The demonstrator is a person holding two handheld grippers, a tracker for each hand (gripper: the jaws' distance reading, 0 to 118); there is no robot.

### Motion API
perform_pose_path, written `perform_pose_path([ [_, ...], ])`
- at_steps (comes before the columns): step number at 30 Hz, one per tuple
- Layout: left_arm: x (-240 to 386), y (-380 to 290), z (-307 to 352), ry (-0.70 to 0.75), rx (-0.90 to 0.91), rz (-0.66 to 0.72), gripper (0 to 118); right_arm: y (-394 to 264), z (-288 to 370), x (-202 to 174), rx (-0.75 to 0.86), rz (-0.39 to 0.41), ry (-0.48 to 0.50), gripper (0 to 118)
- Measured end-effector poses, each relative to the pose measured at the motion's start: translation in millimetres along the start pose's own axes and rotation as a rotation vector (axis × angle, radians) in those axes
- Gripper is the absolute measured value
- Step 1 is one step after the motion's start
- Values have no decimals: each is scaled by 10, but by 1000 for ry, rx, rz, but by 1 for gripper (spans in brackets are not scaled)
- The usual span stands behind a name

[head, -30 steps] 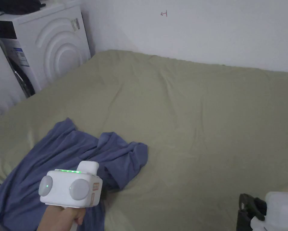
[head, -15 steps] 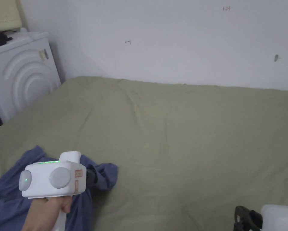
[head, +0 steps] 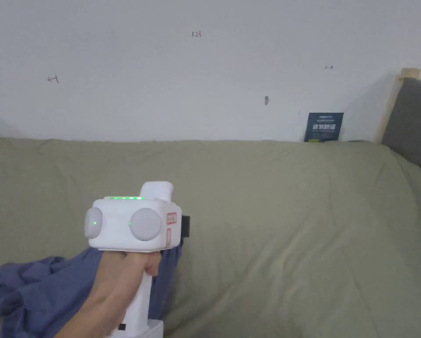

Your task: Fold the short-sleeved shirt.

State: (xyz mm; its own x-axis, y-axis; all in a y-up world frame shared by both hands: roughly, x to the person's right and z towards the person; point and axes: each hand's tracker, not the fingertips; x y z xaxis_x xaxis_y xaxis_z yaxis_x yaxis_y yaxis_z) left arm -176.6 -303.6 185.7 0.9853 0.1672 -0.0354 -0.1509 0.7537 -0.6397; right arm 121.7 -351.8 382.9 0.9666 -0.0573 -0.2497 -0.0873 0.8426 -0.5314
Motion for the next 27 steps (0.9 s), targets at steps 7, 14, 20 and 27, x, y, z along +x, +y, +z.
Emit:
perform_pose_path([
  [7, 1209, 278, -499, -177, -5, -132, 0, -79, -86, 369, -39, -55, -81, 0],
  [14, 1680, -320, -1223, -186, -223, -212, 0, -182, -187, 524, -67, -112, -102, 0],
  [20, 1612, -863, -1706, -100, -376, -179, 0, -269, -305, 535, -100, -133, -87, 0],
  [27, 1365, -973, -1531, -134, -360, -89, 115, -274, -322, 501, -109, -132, -77, 0],
])
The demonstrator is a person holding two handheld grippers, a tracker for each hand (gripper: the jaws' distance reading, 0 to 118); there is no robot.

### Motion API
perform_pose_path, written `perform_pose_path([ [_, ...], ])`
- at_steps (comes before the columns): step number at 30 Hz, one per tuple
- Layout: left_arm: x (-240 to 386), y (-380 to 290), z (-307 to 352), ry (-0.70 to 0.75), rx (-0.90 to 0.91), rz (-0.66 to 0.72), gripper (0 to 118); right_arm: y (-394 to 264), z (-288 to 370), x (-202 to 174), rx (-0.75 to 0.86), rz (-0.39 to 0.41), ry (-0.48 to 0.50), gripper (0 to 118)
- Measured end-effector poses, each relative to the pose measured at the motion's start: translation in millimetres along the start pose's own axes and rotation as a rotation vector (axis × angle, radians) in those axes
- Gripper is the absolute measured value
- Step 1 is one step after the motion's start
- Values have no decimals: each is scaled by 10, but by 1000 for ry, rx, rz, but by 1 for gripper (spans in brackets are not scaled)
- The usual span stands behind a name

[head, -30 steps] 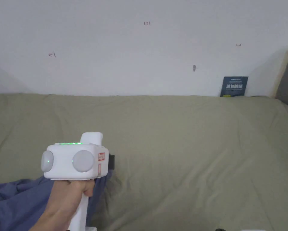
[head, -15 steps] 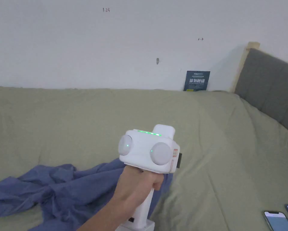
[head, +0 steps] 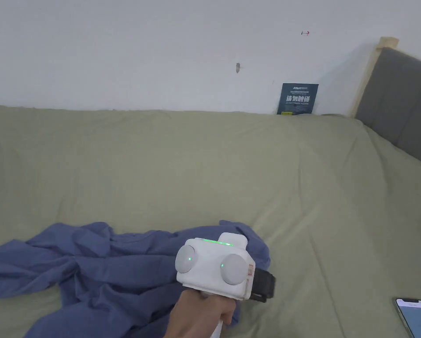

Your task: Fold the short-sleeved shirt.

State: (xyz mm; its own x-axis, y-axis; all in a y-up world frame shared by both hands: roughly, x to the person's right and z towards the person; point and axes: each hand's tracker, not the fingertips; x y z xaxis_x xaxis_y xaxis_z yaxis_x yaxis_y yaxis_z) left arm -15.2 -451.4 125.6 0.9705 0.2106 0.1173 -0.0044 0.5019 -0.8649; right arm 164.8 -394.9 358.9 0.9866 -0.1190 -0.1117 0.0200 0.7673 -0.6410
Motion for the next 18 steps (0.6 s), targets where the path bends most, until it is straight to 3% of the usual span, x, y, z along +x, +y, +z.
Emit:
perform_pose_path([
  [8, -405, -442, 1198, 42, 166, 2, 111, 71, 135, -219, 33, 33, 52, 0],
  [11, -751, -776, 1891, 70, 252, 17, 100, 80, 226, -333, 56, 47, 86, 0],
  [12, -846, -901, 2087, 78, 274, 20, 90, 81, 253, -377, 58, 56, 93, 0],
  [13, -960, -1045, 2285, 88, 299, 44, 71, 79, 285, -425, 66, 70, 104, 0],
  [14, -1040, -1201, 2462, 106, 322, 57, 28, 76, 316, -471, 71, 84, 113, 0],
  [15, -1114, -1356, 2610, 146, 357, 88, 0, 71, 352, -516, 79, 90, 118, 0],
  [18, -1325, -1749, 3019, 248, 423, 88, 0, 67, 447, -644, 95, 106, 146, 0],
])
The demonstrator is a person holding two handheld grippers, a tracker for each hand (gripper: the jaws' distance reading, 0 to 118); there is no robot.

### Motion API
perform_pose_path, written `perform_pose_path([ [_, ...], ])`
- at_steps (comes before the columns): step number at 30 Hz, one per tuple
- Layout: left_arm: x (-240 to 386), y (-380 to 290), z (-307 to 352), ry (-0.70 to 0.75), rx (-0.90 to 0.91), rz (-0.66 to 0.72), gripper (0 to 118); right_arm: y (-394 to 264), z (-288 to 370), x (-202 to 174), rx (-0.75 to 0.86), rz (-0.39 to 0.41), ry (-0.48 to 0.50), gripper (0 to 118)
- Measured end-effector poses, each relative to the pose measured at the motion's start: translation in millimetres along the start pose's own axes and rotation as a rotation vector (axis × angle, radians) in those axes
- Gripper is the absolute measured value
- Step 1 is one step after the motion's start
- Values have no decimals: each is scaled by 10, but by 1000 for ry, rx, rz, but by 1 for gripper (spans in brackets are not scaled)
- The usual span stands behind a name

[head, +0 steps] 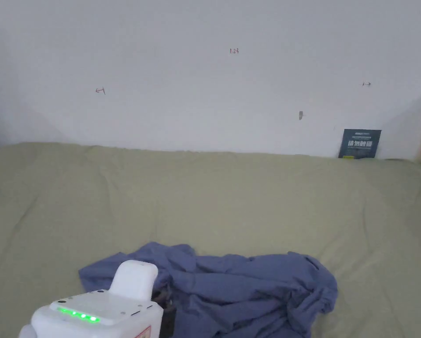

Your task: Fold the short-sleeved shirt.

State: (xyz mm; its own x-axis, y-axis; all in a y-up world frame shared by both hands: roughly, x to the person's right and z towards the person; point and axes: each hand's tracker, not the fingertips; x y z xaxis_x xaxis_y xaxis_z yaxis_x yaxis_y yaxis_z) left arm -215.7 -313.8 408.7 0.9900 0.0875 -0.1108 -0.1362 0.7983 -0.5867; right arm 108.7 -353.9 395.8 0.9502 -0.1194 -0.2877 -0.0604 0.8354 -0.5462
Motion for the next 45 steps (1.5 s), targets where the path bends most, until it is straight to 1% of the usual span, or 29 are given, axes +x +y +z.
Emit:
perform_pose_path([
  [3, -302, -188, 304, 68, 19, 31, 0, -5, 70, -136, 19, 44, 6, 0],
  [6, -600, -347, 414, 104, -13, 84, 0, -18, 89, -226, 19, 47, 21, 0],
  [9, -809, -501, 404, 115, -46, 150, 0, -49, 93, -309, 15, 70, 28, 0],
  [14, -987, -669, 138, 96, -168, 186, 0, -92, 22, -380, -11, 89, 41, 0],
  [15, -1008, -706, 46, 84, -206, 201, 6, -102, -1, -389, -18, 93, 39, 0],
  [16, -1020, -740, -38, 65, -220, 221, 31, -109, -28, -388, -28, 97, 37, 0],
  [17, -1006, -763, -124, 64, -257, 223, 93, -119, -52, -385, -33, 99, 37, 0],
  [18, -995, -778, -256, 52, -306, 184, 106, -128, -77, -379, -41, 98, 35, 0],
  [19, -975, -829, -419, 77, -368, 169, 116, -136, -100, -371, -48, 95, 35, 0],
  [20, -937, -886, -523, 94, -425, 159, 118, -145, -133, -359, -56, 93, 34, 0],
  [21, -922, -888, -575, 117, -380, 123, 114, -154, -156, -349, -63, 92, 33, 0],
  [22, -913, -924, -675, 133, -403, 114, 112, -162, -169, -342, -68, 92, 31, 0],
  [23, -892, -994, -809, 168, -431, 101, 112, -170, -182, -334, -73, 92, 28, 0],
  [24, -884, -1052, -878, 196, -426, 99, 111, -174, -196, -318, -78, 89, 28, 0],
  [25, -886, -1092, -939, 179, -432, 111, 109, -179, -206, -309, -84, 89, 28, 0],
  [26, -895, -1135, -986, 178, -460, 126, 105, -185, -210, -304, -89, 89, 26, 0],
  [27, -868, -1185, -986, 193, -469, 144, 104, -192, -211, -297, -90, 89, 26, 0],
  [28, -821, -1163, -950, 207, -426, 101, 104, -199, -215, -288, -94, 90, 25, 0],
  [29, -785, -1133, -938, 215, -436, 55, 101, -207, -220, -282, -96, 91, 25, 0],
  [30, -763, -1105, -920, 201, -424, 26, 91, -216, -231, -279, -99, 92, 25, 0],
  [31, -701, -1081, -855, 201, -415, 15, 72, -224, -245, -278, -104, 91, 25, 0],
  [32, -643, -1059, -820, 184, -404, -21, 22, -228, -253, -277, -107, 89, 26, 0],
  [33, -594, -1049, -799, 193, -390, -57, 0, -233, -254, -276, -106, 85, 26, 0],
  [36, -596, -1062, -797, 177, -423, -44, 0, -213, -281, -256, -111, 67, 32, 0],
  [38, -674, -1018, -745, 146, -417, 33, 0, -168, -319, -240, -111, 72, 26, 0],
  [40, -791, -918, -718, 128, -394, 79, 0, -102, -386, -207, -106, 75, 15, 0],
  [45, -814, -871, -709, 107, -390, 76, 0, 179, -760, -104, -112, 66, -21, 0],
])
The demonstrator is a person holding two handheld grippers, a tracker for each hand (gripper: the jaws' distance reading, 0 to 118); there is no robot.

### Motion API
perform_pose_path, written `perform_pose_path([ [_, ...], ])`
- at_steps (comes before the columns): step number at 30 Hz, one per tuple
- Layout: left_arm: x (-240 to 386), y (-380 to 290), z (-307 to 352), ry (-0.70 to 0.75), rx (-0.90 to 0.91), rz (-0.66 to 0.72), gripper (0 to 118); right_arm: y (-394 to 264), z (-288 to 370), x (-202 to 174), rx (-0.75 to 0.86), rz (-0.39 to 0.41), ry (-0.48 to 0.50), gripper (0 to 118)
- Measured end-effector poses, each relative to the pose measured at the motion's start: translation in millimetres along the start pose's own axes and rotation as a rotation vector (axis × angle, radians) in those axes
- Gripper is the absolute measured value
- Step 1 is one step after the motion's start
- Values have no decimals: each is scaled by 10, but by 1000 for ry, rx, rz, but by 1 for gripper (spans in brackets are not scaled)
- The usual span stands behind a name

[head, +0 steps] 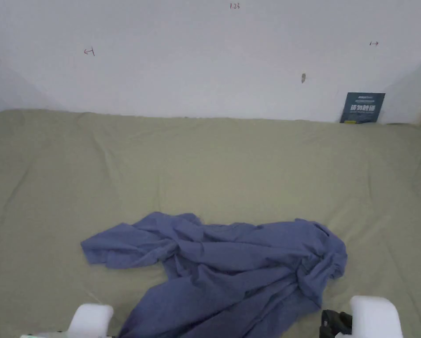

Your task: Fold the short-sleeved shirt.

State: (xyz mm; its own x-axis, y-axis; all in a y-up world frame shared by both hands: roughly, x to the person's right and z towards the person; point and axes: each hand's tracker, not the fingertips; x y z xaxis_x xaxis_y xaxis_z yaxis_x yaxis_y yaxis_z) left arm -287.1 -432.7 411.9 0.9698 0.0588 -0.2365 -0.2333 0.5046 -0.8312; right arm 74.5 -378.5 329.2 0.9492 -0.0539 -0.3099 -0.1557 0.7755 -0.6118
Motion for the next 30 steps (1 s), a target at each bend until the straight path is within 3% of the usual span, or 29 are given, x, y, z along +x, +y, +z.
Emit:
perform_pose_path([
  [3, -15, 12, -29, -52, 14, 13, 0, 281, -279, 59, -4, 0, -9, 0],
  [6, 14, 45, -103, -62, 11, 1, 0, 652, -650, 60, -16, 84, -3, 0],
  [10, 35, 82, -177, -83, 0, -1, 0, 1235, -1189, 147, -27, 118, 0, 0],
  [14, 9, 77, -236, -94, -11, 10, 0, 1822, -1771, 278, -59, 241, -58, 0],
  [18, -26, 46, -287, -107, -27, 20, 0, 2198, -2360, 434, -130, 269, -78, 1],
  [19, -36, 40, -292, -109, -26, 27, 0, 2228, -2507, 481, -139, 267, -80, 9],
  [21, -52, 44, -305, -117, -27, 38, 0, 2246, -2770, 526, -234, 269, -50, 101],
  [22, -57, 45, -316, -119, -30, 47, 0, 2211, -2910, 538, -313, 254, -50, 118],
  [28, -46, 59, -331, -120, -36, 49, 0, 1783, -2925, 395, -381, 384, 51, 117],
  [30, -45, 51, -351, -118, -37, 45, 0, 1660, -2943, 320, -418, 450, 35, 100],
])
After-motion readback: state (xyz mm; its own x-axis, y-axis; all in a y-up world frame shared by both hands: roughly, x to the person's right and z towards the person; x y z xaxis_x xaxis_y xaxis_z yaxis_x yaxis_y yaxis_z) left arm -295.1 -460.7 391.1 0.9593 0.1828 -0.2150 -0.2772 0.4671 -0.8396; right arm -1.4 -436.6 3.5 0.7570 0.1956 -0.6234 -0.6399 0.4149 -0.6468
